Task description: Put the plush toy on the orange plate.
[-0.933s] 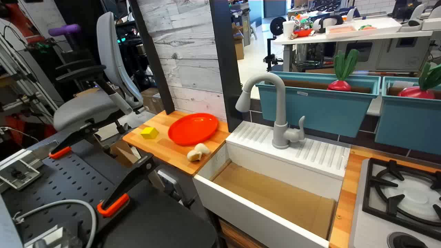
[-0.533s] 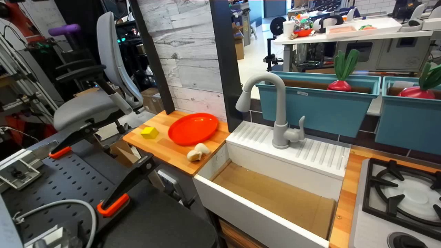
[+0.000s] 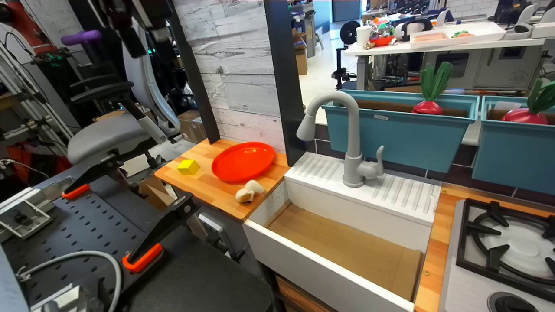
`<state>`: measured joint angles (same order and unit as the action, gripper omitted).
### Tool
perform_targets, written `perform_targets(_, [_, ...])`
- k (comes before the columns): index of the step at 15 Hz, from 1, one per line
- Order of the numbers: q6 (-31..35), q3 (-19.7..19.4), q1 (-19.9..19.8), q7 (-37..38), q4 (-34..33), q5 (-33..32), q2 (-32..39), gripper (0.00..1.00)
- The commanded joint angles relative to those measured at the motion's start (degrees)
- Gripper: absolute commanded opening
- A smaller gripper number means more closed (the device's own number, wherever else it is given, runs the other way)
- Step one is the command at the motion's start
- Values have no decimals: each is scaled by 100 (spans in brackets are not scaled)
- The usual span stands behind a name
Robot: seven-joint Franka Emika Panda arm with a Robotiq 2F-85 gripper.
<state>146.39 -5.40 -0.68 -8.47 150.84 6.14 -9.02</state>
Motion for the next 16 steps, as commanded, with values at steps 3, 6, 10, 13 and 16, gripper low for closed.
perform_targets(3, [992,36,-241,-338,-861,364,2245,100])
perform_targets(6, [1157,239,-500,-347,-1340,424,3150,100])
perform_targets(10, [1104,269,-582,-42,-2015,143,4162,100])
perform_targets(13, [1154,186,-451,199,-2406,-65,4760,100])
perform_targets(16, [1105,155,-360,410,-2803,-278,5296,100])
